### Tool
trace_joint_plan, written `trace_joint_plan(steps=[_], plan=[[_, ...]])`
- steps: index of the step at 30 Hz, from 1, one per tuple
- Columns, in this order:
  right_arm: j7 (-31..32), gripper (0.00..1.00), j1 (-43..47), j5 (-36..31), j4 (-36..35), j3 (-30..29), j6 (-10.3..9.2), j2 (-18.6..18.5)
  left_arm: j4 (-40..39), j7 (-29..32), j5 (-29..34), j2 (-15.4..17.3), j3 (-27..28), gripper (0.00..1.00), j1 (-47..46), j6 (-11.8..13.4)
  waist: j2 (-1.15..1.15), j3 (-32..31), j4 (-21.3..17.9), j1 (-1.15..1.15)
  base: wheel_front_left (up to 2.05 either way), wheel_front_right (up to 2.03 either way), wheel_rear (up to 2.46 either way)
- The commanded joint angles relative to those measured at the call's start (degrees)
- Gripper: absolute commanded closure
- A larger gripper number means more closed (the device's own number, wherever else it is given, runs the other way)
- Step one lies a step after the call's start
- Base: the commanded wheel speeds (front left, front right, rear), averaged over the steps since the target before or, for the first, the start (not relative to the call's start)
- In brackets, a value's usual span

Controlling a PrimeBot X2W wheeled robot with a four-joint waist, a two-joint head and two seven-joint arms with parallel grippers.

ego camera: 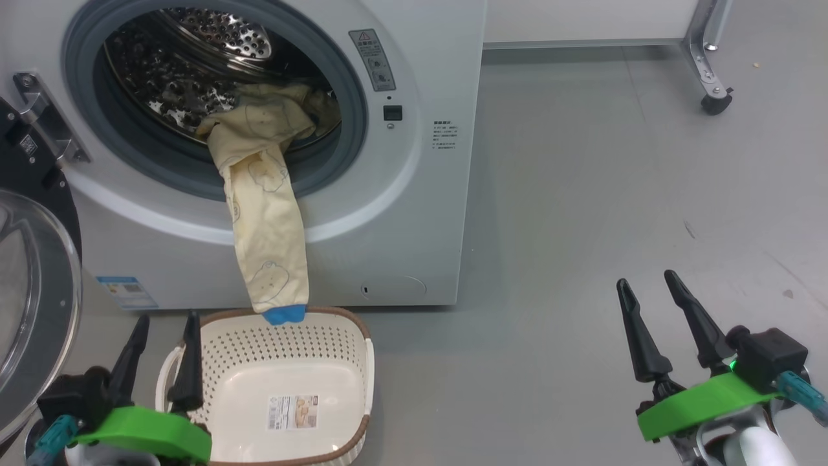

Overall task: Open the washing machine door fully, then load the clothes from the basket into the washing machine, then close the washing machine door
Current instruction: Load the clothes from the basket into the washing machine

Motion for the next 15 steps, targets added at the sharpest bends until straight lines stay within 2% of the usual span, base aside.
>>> trace_joint_plan(steps=[1, 15], plan=[[-0.37, 0.00, -1.52, 0.31, -2.11, 1.12, 0.20, -0.66, -1.27, -0.63, 0.88, 1.11, 3.06, 0.00, -1.03, -0.47, 0.00, 0.06, -0.04, 0.01, 0.00, 0.00, 0.00], [-0.37, 0.00, -1.74, 0.15, -2.05, 1.23, 0.20, -0.54, 0.32, -0.63, 3.40, -1.36, 5.10, 0.00, -1.00, -2.82, 0.00, 0.35, -0.14, 0.01, 0.00, 0.00, 0.00]])
